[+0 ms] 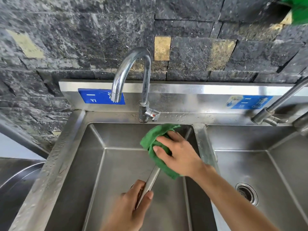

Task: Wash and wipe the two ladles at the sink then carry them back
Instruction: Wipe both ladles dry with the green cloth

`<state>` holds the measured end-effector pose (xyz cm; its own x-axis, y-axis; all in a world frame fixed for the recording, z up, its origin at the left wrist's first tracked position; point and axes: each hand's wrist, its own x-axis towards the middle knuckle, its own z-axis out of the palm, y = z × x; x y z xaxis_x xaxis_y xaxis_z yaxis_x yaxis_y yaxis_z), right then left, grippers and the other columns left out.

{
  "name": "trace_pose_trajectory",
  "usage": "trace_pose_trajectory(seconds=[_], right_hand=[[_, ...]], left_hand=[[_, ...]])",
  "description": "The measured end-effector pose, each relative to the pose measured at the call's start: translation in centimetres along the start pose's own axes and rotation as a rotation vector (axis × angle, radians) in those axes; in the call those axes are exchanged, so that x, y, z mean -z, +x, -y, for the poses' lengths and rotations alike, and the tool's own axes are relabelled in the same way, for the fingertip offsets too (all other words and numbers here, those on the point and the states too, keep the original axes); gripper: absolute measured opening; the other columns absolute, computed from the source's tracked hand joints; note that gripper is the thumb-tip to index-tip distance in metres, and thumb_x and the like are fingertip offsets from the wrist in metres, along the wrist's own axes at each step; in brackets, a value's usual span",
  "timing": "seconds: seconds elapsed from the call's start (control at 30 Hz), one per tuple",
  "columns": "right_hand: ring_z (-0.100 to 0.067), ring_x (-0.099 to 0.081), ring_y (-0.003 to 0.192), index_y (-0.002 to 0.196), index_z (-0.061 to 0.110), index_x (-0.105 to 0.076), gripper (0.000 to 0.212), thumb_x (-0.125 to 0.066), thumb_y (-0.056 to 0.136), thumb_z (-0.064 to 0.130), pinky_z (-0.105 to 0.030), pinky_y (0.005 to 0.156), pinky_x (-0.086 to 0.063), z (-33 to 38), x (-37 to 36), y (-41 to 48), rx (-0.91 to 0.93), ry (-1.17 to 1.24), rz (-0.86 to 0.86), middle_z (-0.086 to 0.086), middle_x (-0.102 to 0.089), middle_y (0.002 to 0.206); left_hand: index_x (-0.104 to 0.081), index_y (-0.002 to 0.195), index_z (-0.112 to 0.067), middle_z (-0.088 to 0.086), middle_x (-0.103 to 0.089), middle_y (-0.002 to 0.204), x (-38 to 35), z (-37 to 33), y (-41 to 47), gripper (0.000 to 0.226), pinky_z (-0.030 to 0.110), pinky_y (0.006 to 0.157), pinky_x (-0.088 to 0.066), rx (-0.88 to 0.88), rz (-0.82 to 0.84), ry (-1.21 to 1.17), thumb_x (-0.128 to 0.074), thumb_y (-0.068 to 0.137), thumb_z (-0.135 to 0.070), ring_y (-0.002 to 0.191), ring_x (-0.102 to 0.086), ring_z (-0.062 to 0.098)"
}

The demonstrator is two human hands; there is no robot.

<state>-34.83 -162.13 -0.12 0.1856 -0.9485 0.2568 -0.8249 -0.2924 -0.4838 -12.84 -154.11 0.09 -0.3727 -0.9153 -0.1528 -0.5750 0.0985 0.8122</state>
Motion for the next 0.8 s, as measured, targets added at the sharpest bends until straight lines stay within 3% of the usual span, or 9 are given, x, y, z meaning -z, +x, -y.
trace_pose_trajectory(seconds=[0.13,0.23,0.37,0.43,0.53,0.6,0.67,0.73,0.8], right_hand=[[-0.007,-0.066,0.102,0.109,0.048,-0.069,0.024,-0.05,0.095,0.053,-0.025,0.095,-0.047,0.1,2.7,3.5,-0.451,0.409,0.165,0.016,-0.075,0.106],[-0.009,-0.065,0.109,0.116,0.043,-0.071,0.027,-0.05,0.098,0.047,-0.021,0.094,-0.046,0.6,2.3,2.4,-0.582,0.623,0.05,0.01,-0.073,0.116],[-0.024,-0.05,0.133,0.133,0.026,-0.062,0.043,-0.048,0.098,0.046,-0.04,0.115,-0.038,2.5,-1.4,-1.6,-0.229,0.159,-0.157,-0.004,-0.057,0.141],[-0.036,-0.055,0.124,0.127,0.028,-0.066,0.04,-0.05,0.094,0.044,-0.05,0.109,-0.042,2.9,-2.5,-1.2,-0.088,-0.146,-0.185,-0.008,-0.062,0.131],[-0.033,-0.065,0.099,0.111,0.038,-0.07,0.033,-0.052,0.086,0.05,-0.043,0.092,-0.054,3.8,-0.5,2.1,-0.162,-0.218,-0.071,0.001,-0.073,0.103],[-0.025,-0.067,0.097,0.106,0.04,-0.07,0.033,-0.051,0.085,0.057,-0.038,0.09,-0.055,3.0,1.5,4.8,-0.347,-0.046,0.166,0.006,-0.074,0.104],[-0.02,-0.068,0.09,0.1,0.032,-0.075,0.033,-0.054,0.088,0.054,-0.038,0.092,-0.054,1.3,3.2,6.1,-0.564,0.398,0.35,0.003,-0.076,0.098],[-0.019,-0.069,0.086,0.099,0.021,-0.077,0.039,-0.056,0.089,0.051,-0.043,0.094,-0.054,0.1,3.3,5.4,-0.689,0.741,0.279,-0.004,-0.077,0.093],[-0.018,-0.07,0.097,0.106,0.031,-0.075,0.039,-0.053,0.087,0.057,-0.044,0.099,-0.052,0.1,2.2,3.8,-0.732,0.688,0.153,-0.002,-0.077,0.103]], left_hand=[[-0.053,0.099,-0.033,0.005,-0.052,0.056,0.7,0.5,-0.2,0.014,0.023,0.051,-0.035,-0.019,-0.026,-0.07,-0.053,0.093,-0.046,0.046,-0.045,0.005],[-0.052,0.099,-0.036,0.006,-0.055,0.057,1.1,0.3,0.0,0.02,0.023,0.052,-0.036,-0.026,-0.052,-0.081,-0.049,0.089,-0.054,0.047,-0.044,0.007],[-0.051,0.097,-0.037,-0.004,-0.06,0.057,1.1,0.5,0.9,0.004,0.024,0.055,-0.043,-0.037,-0.056,-0.041,-0.052,0.096,-0.041,0.05,-0.052,0.009],[-0.051,0.096,-0.034,-0.005,-0.06,0.058,1.1,0.4,1.2,0.007,0.024,0.054,-0.043,-0.072,-0.031,0.004,-0.051,0.095,-0.041,0.049,-0.052,0.008],[-0.056,0.092,-0.026,-0.009,-0.051,0.051,1.4,0.2,0.9,0.009,0.018,0.048,-0.033,-0.099,-0.006,0.031,-0.055,0.096,-0.034,0.045,-0.045,0.006],[-0.058,0.092,-0.029,-0.009,-0.046,0.05,2.1,0.1,0.3,0.007,0.016,0.047,-0.031,-0.113,0.006,0.037,-0.055,0.096,-0.034,0.045,-0.042,0.005],[-0.059,0.094,-0.033,-0.008,-0.044,0.051,3.0,0.0,-0.1,0.006,0.017,0.049,-0.031,-0.123,0.005,0.023,-0.054,0.095,-0.036,0.046,-0.041,0.004],[-0.06,0.094,-0.033,-0.009,-0.043,0.051,3.6,-0.1,-0.1,0.007,0.017,0.048,-0.03,-0.134,0.021,0.025,-0.054,0.096,-0.037,0.047,-0.039,0.004],[-0.06,0.092,-0.033,-0.009,-0.042,0.05,3.8,0.0,-0.1,0.008,0.016,0.048,-0.029,-0.13,0.03,0.033,-0.054,0.096,-0.035,0.046,-0.038,0.005]])
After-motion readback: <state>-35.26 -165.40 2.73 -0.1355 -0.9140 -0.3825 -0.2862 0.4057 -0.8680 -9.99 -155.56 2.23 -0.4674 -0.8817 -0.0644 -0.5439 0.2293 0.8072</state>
